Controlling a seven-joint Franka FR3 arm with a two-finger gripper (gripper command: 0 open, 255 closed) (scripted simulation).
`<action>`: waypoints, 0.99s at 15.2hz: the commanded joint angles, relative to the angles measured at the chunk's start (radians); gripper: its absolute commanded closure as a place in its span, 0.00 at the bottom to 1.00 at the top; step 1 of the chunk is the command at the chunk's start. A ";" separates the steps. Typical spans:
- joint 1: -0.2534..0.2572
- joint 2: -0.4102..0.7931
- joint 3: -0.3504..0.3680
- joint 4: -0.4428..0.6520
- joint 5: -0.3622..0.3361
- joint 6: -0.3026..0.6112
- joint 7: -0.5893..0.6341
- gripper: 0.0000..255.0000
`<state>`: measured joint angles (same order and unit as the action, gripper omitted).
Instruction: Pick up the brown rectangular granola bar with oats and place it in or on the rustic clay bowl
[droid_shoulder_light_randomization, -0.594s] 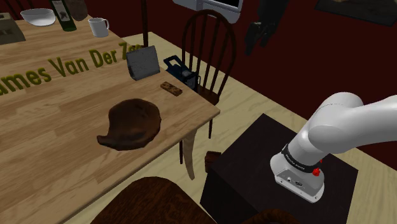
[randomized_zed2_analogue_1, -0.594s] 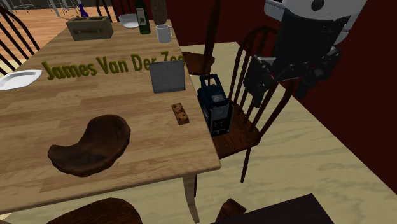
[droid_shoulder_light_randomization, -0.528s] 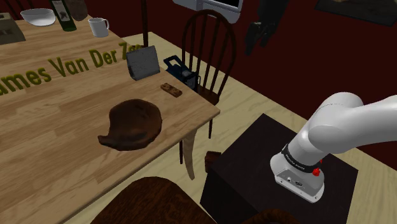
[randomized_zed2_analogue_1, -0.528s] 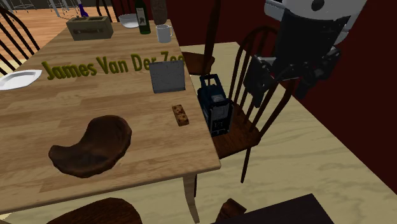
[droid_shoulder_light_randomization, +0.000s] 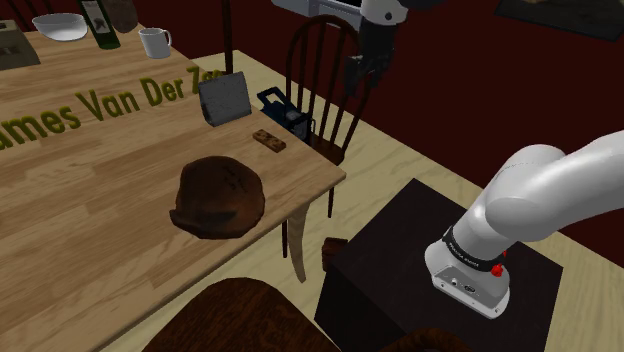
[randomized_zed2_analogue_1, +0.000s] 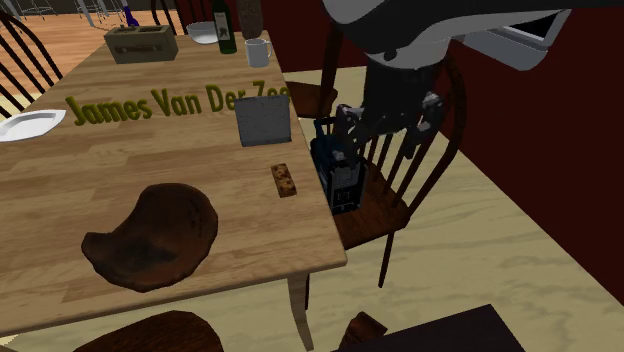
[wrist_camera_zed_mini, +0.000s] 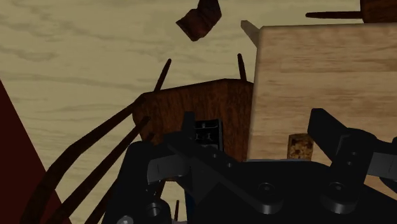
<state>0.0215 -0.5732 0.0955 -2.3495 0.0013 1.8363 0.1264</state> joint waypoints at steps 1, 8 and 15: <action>0.005 0.066 0.015 0.020 0.007 0.041 0.016 0.00; 0.018 0.324 0.064 0.128 0.009 0.174 0.071 0.00; 0.037 0.593 0.100 0.295 -0.018 0.256 0.129 0.00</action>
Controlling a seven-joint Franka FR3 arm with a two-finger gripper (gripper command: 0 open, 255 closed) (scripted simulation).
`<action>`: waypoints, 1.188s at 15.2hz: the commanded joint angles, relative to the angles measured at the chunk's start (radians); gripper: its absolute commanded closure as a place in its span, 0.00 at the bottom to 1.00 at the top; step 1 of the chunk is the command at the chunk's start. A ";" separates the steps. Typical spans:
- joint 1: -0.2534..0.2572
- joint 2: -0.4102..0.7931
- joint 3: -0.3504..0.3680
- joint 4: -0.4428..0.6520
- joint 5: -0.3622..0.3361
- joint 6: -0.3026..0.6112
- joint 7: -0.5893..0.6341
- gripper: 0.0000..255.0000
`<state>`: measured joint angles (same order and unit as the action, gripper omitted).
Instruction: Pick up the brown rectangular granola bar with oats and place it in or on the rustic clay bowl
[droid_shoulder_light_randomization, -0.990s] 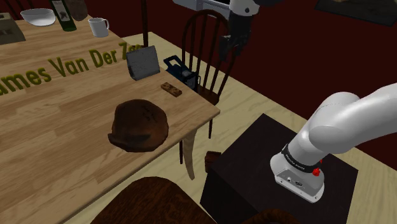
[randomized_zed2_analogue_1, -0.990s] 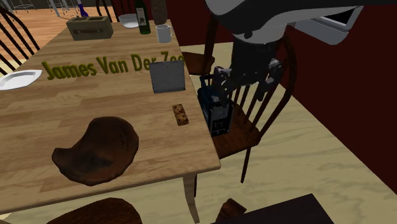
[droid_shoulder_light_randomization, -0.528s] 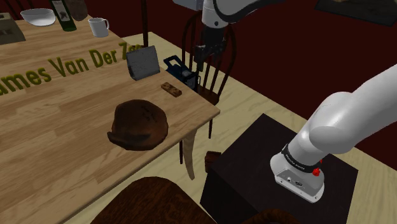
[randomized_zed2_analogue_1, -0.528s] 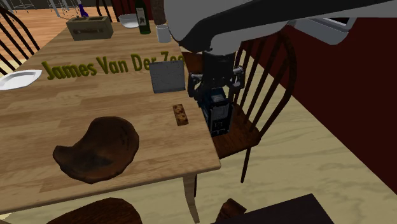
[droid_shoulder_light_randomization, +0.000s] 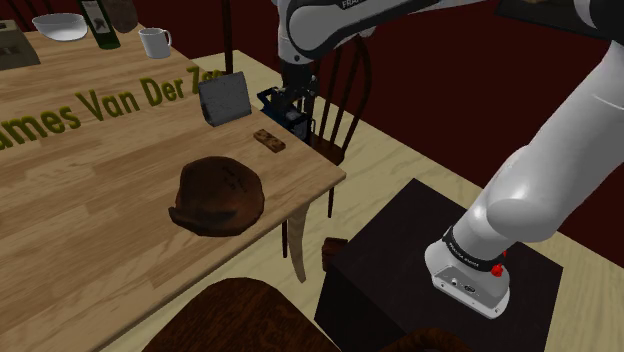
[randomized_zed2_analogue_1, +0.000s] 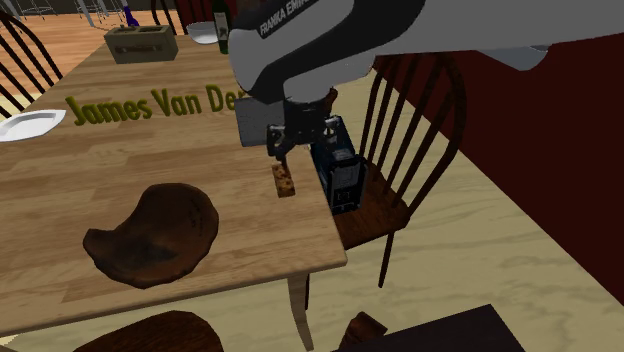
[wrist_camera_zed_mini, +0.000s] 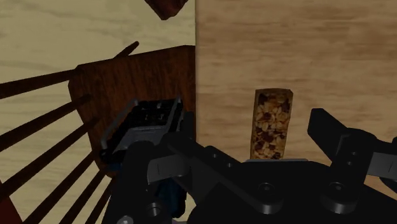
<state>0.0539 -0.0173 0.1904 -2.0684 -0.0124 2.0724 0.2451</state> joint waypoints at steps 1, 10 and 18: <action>0.008 0.076 0.009 0.043 -0.010 0.027 0.019 0.00; 0.038 0.296 0.017 0.194 -0.047 0.080 0.062 0.00; 0.040 0.326 0.015 0.170 -0.055 0.133 0.067 0.00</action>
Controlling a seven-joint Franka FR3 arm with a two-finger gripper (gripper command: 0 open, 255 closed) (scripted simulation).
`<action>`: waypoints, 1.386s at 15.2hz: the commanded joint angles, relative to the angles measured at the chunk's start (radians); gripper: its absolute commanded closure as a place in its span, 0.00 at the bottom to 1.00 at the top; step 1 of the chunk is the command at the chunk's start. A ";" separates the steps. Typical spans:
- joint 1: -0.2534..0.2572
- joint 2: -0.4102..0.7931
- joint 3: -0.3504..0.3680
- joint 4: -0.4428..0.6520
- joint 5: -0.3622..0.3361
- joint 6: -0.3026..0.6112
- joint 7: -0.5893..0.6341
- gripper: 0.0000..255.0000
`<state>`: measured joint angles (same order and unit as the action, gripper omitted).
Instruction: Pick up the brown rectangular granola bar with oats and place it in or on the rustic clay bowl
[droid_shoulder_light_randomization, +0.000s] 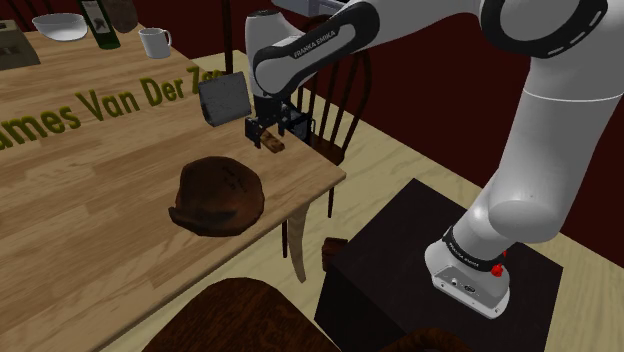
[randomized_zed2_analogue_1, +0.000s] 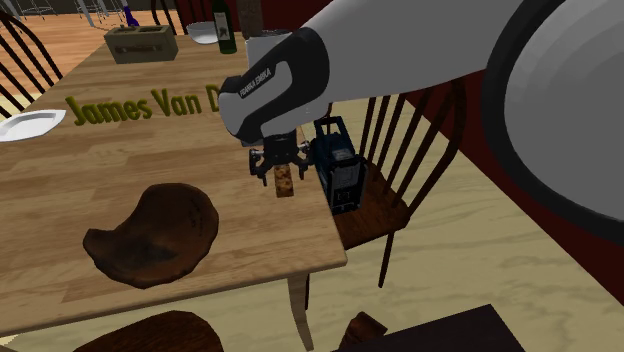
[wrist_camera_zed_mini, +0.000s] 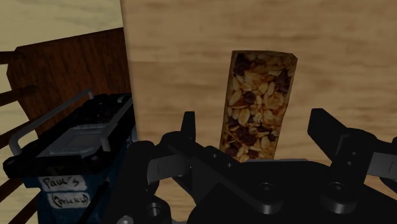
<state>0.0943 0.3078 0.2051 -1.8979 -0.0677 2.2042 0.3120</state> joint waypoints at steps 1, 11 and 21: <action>0.000 0.001 0.000 0.000 0.000 0.001 0.000 0.00; 0.000 0.001 0.000 -0.001 -0.001 0.003 0.001 1.00; -0.003 -0.042 0.004 0.039 0.012 -0.080 -0.007 1.00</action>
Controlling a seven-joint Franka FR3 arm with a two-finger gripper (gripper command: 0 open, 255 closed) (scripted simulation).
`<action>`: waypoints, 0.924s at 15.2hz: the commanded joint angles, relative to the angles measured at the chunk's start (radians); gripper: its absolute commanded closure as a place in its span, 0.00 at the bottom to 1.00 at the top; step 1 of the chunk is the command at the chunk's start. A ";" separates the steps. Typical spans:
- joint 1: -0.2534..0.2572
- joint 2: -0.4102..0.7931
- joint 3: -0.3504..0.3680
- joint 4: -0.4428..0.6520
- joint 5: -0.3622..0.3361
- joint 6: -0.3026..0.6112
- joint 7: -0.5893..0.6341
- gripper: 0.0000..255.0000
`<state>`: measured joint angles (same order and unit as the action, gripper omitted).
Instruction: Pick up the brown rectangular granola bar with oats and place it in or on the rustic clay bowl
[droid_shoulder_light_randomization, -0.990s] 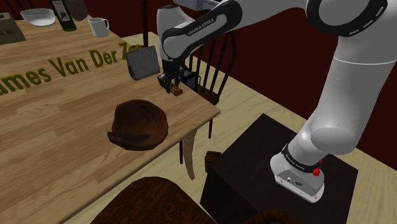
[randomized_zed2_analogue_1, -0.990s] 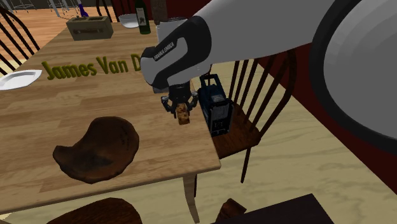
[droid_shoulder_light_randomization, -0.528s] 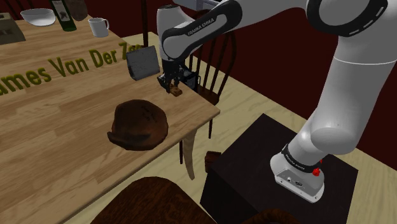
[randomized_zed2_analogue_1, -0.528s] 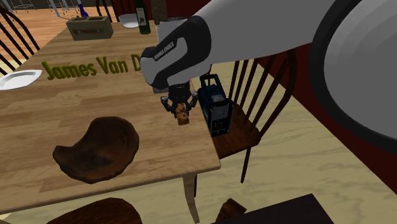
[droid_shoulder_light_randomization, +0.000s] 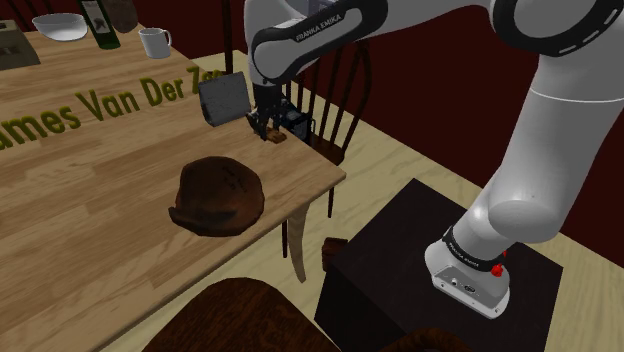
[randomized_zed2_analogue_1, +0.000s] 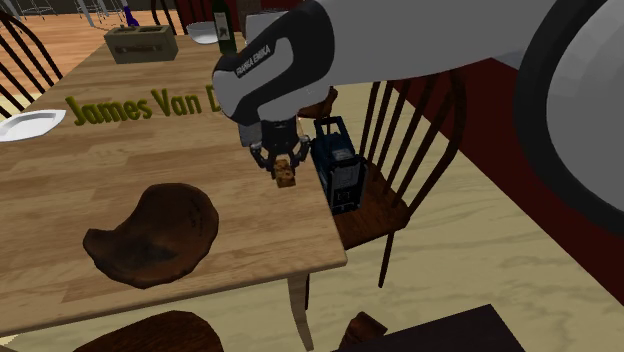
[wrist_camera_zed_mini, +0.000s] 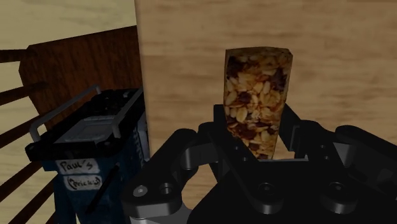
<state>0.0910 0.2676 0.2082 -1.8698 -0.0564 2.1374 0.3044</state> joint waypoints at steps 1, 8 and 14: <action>0.000 -0.007 0.001 0.018 0.002 -0.026 -0.001 1.00; -0.001 -0.040 0.004 0.070 0.012 -0.110 -0.006 1.00; -0.002 -0.061 0.005 0.125 0.017 -0.184 -0.010 1.00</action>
<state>0.0888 0.2079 0.2135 -1.7570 -0.0397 1.9663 0.2951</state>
